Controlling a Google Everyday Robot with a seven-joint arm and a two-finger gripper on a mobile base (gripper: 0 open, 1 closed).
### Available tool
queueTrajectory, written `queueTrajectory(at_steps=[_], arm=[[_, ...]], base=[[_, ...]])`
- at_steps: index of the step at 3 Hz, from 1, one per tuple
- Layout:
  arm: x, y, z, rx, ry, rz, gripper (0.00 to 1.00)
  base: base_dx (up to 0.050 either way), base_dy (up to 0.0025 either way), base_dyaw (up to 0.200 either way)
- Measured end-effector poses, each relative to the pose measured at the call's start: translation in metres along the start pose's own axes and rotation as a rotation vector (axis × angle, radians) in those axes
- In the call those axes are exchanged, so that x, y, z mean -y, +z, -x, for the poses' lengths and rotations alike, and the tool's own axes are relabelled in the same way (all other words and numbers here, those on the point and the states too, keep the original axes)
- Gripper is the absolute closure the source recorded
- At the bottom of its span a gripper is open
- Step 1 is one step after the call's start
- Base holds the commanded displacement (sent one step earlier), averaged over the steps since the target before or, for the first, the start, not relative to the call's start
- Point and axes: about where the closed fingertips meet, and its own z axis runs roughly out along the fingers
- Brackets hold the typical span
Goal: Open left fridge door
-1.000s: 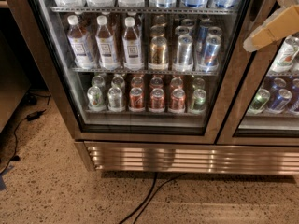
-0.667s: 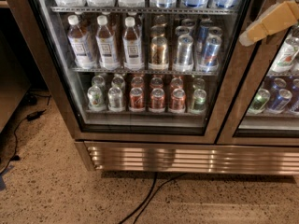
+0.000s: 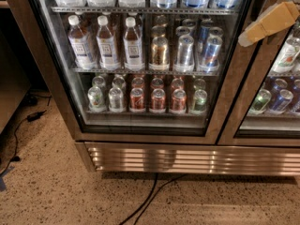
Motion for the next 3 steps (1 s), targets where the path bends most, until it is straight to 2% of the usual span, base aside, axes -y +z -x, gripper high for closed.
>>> queueTrajectory(at_steps=[1, 3], arm=[[-0.0010, 0.0006, -0.0001, 0.009, 0.002, 0.013, 0.25], [0.0033, 0.0005, -0.0031, 0.027, 0.001, 0.036, 0.71]], base=[[0.000, 0.00000, 0.000], [0.000, 0.00000, 0.000]])
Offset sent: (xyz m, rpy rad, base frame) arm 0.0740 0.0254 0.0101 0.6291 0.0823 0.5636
